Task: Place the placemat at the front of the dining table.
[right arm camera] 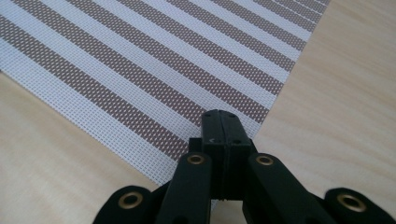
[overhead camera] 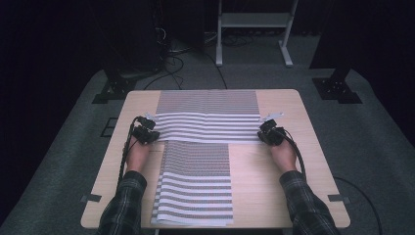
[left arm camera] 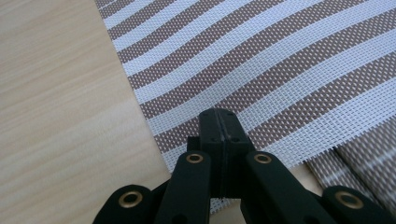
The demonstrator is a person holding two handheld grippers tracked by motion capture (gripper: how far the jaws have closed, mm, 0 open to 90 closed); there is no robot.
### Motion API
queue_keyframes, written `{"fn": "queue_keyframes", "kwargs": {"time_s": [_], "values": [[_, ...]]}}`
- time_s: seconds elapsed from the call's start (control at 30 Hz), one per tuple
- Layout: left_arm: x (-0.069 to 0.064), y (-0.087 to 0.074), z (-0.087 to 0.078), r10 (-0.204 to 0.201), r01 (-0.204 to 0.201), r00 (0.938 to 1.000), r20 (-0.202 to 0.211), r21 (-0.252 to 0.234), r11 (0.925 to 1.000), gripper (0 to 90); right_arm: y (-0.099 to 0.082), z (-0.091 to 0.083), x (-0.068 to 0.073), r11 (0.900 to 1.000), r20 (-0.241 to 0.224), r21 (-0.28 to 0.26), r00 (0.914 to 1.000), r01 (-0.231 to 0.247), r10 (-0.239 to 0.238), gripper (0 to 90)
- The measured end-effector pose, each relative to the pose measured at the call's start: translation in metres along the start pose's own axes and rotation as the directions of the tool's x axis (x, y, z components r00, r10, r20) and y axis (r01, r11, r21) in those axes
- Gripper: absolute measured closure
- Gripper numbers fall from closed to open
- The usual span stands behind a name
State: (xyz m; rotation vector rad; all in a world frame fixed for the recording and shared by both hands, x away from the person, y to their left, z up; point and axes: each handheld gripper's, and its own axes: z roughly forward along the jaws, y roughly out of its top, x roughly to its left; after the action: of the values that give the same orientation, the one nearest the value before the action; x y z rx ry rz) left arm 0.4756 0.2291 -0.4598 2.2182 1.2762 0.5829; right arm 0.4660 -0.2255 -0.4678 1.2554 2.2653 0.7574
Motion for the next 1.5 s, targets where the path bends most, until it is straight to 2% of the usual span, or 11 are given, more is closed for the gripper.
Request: {"fn": "queue_keyframes", "kwargs": {"time_s": [0.27,0.4,0.6,0.73,0.87,0.9,1.0,1.2,1.27,1.37,1.5], "values": [[0.002,0.010,0.007,-0.001,0.001,0.9994,-0.034,0.013,0.9999,90.0,0.013,0.011,-0.008,0.9998,0.036,0.016,0.9993,-0.008,0.008,90.0],[0.001,0.009,0.007,0.018,-0.017,0.9989,-0.043,0.009,0.9998,90.0,0.012,0.011,-0.012,0.9997,0.018,0.007,0.9995,-0.024,0.024,90.0],[0.005,0.007,0.007,-0.012,0.012,0.9997,-0.020,-0.004,0.9999,89.6,0.012,0.010,-0.013,0.9984,0.002,-0.006,0.9984,-0.056,0.056,89.3],[0.007,0.008,0.001,-0.019,0.019,0.9998,-0.004,-0.038,0.9991,77.5,0.014,0.002,-0.015,0.9948,-0.040,-0.070,0.9966,-0.074,0.072,79.6],[0.008,0.008,-0.009,-0.030,0.032,0.9992,0.025,-0.067,0.9973,65.9,0.016,-0.008,-0.016,0.9904,-0.058,-0.109,0.9952,-0.085,0.079,63.3],[0.009,0.008,-0.012,-0.045,0.049,0.9980,0.044,-0.077,0.9958,60.5,0.017,-0.011,-0.016,0.9891,-0.062,-0.118,0.9947,-0.089,0.082,55.3],[0.010,0.007,-0.018,-0.059,0.067,0.9929,0.104,-0.077,0.9948,48.1,0.017,-0.017,-0.014,0.9887,-0.066,-0.119,0.9942,-0.092,0.084,41.6],[0.008,0.005,-0.029,-0.046,0.061,0.9876,0.150,-0.095,0.9936,21.5,0.013,-0.024,-0.011,0.9891,-0.033,-0.101,0.9939,-0.108,0.105,9.9],[0.007,0.003,-0.031,-0.042,0.060,0.9857,0.163,-0.109,0.9923,16.1,0.010,-0.026,-0.010,0.9902,-0.041,-0.096,0.9943,-0.102,0.099,9.6],[0.003,0.002,-0.033,-0.038,0.055,0.9824,0.183,-0.088,0.9946,1.8,0.005,-0.031,-0.009,0.9883,-0.055,-0.108,0.9932,-0.108,0.103,9.3],[-0.001,-0.003,-0.041,-0.028,0.047,0.9841,0.176,-0.108,0.9930,0.0,-0.002,-0.041,-0.007,0.9832,-0.091,-0.140,0.9903,-0.117,0.105,9.3]]}}
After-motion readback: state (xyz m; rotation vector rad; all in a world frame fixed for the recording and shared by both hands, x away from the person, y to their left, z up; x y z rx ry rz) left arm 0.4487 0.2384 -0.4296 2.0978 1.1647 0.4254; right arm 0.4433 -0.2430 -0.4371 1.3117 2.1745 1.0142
